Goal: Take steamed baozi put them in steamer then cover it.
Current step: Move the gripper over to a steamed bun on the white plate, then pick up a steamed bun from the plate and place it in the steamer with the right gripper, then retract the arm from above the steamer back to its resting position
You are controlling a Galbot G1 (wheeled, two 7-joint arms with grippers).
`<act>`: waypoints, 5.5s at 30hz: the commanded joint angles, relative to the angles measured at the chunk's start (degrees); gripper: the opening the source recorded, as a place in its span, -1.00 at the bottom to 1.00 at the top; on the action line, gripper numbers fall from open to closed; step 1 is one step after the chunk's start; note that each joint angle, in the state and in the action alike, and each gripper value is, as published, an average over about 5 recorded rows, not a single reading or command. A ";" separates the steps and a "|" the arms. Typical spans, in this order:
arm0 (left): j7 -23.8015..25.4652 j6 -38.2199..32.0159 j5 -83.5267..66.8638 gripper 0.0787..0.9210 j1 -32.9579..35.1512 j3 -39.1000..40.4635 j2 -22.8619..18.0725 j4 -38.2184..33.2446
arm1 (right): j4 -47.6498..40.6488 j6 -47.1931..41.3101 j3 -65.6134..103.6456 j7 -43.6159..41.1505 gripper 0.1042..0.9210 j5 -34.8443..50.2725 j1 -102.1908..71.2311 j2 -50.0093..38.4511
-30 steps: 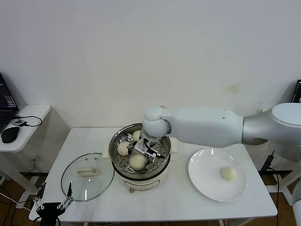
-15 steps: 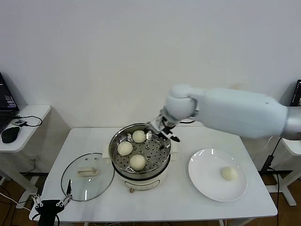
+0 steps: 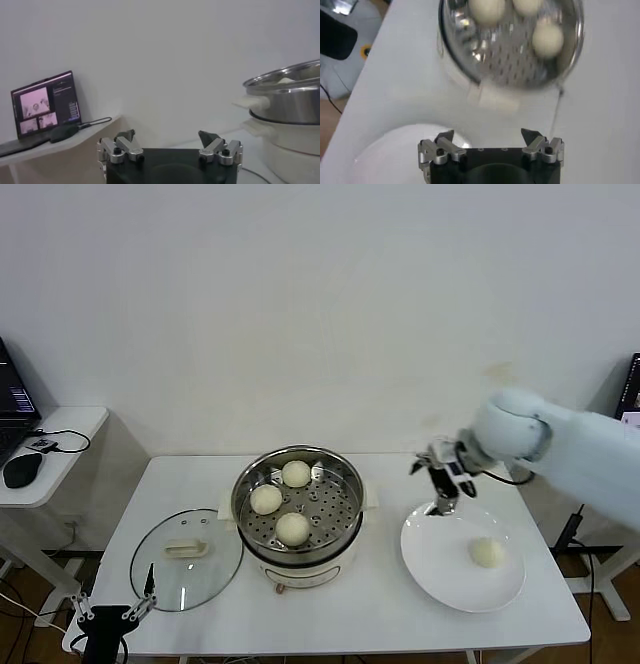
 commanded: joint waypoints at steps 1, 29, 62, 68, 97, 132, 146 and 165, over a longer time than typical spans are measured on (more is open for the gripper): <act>0.00 0.03 0.06 0.77 -0.13 0.08 0.03 0.33 | -2.16 1.55 13.49 -0.44 0.76 -12.26 -22.23 -12.38; -0.20 -0.13 0.10 0.77 0.15 -0.51 -0.64 0.01 | -16.96 5.20 22.95 2.37 0.76 -19.72 -36.45 -3.06; -0.40 -0.54 0.17 0.77 -0.13 -0.64 -0.63 0.34 | -15.71 3.37 19.70 1.13 0.18 -16.03 -28.51 -1.27; -0.28 -0.42 0.12 0.77 -0.63 -0.37 -0.24 0.22 | -9.72 -0.15 11.24 -0.49 0.18 -8.39 -13.08 -3.03; 0.02 0.15 -0.06 0.77 -1.44 0.24 -0.57 -0.78 | -15.24 -18.81 -11.29 13.04 0.22 27.35 12.70 37.47; -0.26 -0.38 -0.37 0.77 -1.37 -0.44 -0.79 -0.75 | -17.84 -18.78 -11.46 13.84 0.52 17.52 5.11 36.52; -1.47 2.41 -1.73 0.77 -2.16 0.11 -0.97 -0.90 | 0.54 -14.35 0.32 48.54 0.76 34.76 0.67 17.55; -3.35 6.14 0.96 0.77 -2.41 1.30 -1.27 -0.99 | 9.36 26.09 79.09 59.44 0.76 10.76 -84.07 18.43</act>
